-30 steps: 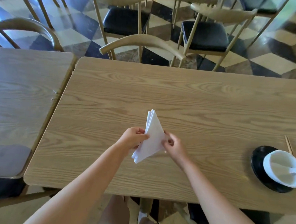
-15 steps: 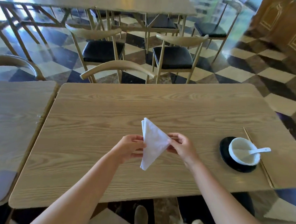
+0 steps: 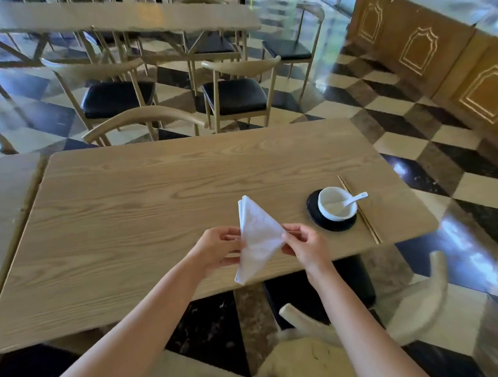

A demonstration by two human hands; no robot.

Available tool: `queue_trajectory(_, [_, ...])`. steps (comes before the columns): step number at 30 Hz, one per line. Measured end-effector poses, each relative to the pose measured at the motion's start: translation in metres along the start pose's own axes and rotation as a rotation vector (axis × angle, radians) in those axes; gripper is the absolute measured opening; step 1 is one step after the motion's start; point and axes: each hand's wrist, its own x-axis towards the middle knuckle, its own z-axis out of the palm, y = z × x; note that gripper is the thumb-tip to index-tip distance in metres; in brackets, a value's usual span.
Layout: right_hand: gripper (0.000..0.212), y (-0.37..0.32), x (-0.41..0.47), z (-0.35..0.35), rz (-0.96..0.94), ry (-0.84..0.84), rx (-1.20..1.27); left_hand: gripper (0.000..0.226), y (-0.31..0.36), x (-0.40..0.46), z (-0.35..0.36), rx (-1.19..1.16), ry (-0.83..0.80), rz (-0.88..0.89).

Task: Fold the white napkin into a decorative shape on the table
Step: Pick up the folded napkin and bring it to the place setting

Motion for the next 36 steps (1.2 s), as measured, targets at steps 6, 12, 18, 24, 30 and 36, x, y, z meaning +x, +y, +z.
queue_trajectory(6, [0.014, -0.012, -0.006, -0.081, -0.078, 0.039, 0.053, 0.022, 0.009, -0.005, 0.084, 0.001, 0.018, 0.099])
queue_trajectory(12, [0.015, -0.034, 0.009, -0.187, -0.153, 0.001, 0.049, 0.017, 0.019, 0.003, 0.195, -0.080, 0.074, 0.170])
queue_trajectory(18, [0.015, -0.058, 0.043, -0.275, -0.172, -0.049, 0.011, 0.015, 0.039, 0.029, 0.283, -0.126, 0.139, 0.223])
queue_trajectory(24, [0.013, -0.070, 0.083, -0.330, -0.183, 0.004, -0.065, 0.019, 0.053, 0.070, 0.343, -0.176, 0.147, 0.246])
queue_trajectory(30, [0.010, -0.055, 0.123, -0.367, -0.064, 0.058, -0.122, 0.030, 0.041, 0.120, 0.381, -0.104, 0.070, 0.178])
queue_trajectory(36, [0.010, -0.024, 0.184, -0.385, 0.008, 0.017, -0.209, 0.035, 0.024, 0.184, 0.405, -0.039, 0.190, 0.122])
